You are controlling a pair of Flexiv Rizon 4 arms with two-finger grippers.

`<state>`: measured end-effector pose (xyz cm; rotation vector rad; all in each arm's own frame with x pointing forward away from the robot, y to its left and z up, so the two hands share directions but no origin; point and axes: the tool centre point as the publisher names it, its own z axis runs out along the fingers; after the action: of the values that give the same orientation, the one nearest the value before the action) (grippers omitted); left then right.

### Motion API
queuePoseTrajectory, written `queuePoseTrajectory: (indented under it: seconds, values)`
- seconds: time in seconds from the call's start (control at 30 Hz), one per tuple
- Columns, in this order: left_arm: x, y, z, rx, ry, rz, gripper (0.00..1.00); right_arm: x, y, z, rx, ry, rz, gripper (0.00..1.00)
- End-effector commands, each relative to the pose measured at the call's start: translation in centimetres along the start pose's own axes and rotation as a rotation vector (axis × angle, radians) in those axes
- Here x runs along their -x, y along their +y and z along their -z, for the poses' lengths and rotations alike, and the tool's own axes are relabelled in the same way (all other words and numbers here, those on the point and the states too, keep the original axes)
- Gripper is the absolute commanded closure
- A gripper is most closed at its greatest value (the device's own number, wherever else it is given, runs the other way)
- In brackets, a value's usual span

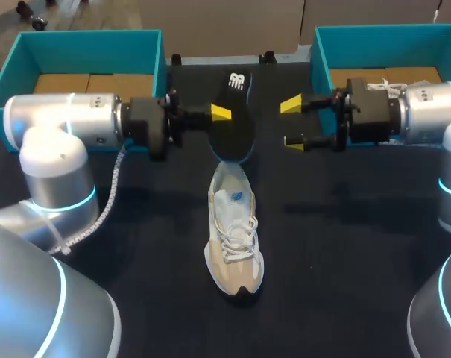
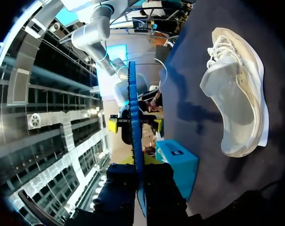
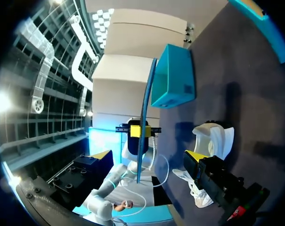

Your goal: Take the shoe out of the shoebox, open the shoe tongue, remove and reinsert the insole, then place the shoe into the shoebox

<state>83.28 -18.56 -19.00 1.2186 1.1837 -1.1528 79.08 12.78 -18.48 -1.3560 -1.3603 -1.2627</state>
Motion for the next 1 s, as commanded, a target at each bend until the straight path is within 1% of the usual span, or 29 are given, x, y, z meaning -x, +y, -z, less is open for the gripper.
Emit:
queuePoseTrajectory:
  seconds: [0.03,0.1,0.13,0.23,0.33,0.37,0.5,0.53,0.77,1.0]
  values:
    - [-0.3,0.1,-0.8,0.011,-0.010,-0.004,1.00,0.1,0.7,-1.4,-0.024,0.012,0.004,0.00]
    - [-0.4,0.2,-1.2,0.013,-0.013,-0.012,1.00,0.1,0.7,-1.8,-0.036,0.019,0.004,0.00]
    - [-0.4,0.2,-1.4,0.014,-0.014,-0.014,1.00,0.0,0.7,-2.0,-0.040,0.020,0.004,0.07]
    - [-0.5,0.3,-2.0,0.016,-0.012,-0.038,1.00,0.0,0.8,-2.5,-0.052,0.027,0.007,0.13]
    - [-0.6,0.5,-2.6,0.022,-0.015,-0.049,1.00,0.0,0.8,-3.0,-0.067,0.030,0.006,0.24]
    - [-0.6,0.6,-2.8,0.036,-0.016,-0.047,1.00,0.0,0.8,-3.2,-0.073,0.034,0.005,0.34]
    - [-0.7,1.0,-3.5,0.060,-0.018,-0.044,1.00,0.2,0.7,-3.5,-0.078,0.042,0.001,0.42]
    - [-0.8,1.1,-3.7,0.063,-0.019,-0.041,1.00,0.3,0.7,-3.6,-0.079,0.045,0.001,0.49]
    - [-0.6,1.2,-4.6,0.073,-0.031,-0.041,1.00,0.4,0.6,-4.0,-0.088,0.055,-0.003,0.57]
    - [-0.4,1.0,-4.8,0.068,-0.035,-0.047,1.00,0.4,0.7,-4.0,-0.085,0.062,0.001,0.63]
